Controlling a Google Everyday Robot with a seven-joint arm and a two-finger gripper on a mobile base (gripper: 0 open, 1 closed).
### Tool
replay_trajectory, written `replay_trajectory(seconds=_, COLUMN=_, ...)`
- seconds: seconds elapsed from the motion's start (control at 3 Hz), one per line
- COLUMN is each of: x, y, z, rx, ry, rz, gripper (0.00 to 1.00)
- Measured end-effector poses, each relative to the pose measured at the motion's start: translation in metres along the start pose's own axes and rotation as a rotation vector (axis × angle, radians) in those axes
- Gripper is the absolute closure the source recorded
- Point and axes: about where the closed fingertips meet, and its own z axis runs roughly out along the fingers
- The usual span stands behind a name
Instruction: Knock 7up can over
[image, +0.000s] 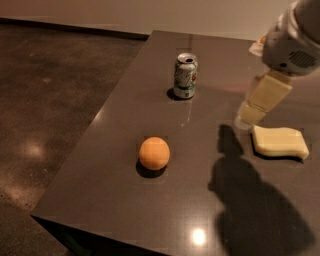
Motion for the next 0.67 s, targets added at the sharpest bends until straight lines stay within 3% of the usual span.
replay_trajectory(seconds=0.67, x=-0.061, y=-0.066, z=0.073, rx=0.082, ry=-0.137, rz=0.206, gripper=0.0)
